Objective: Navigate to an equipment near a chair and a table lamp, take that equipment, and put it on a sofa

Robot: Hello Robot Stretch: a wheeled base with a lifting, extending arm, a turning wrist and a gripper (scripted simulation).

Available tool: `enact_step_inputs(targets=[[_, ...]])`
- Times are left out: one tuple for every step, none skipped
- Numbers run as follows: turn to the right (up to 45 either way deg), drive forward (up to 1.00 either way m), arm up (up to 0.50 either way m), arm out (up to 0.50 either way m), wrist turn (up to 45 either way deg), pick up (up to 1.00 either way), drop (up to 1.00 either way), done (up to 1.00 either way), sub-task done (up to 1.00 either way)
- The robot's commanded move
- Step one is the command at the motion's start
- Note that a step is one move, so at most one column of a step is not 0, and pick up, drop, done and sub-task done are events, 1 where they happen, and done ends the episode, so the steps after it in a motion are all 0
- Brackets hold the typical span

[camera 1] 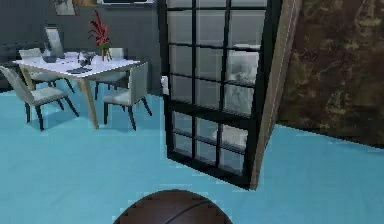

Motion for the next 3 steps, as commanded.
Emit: enact_step_inputs(targets=[[39.0,0.0,0.0,0.0,0.0,0.0,0.0,0.0,0.0],[0.0,0.05,0.0,0.0,0.0,0.0,0.0,0.0,0.0],[-45.0,0.0,0.0,0.0,0.0,0.0,0.0,0.0,0.0]])
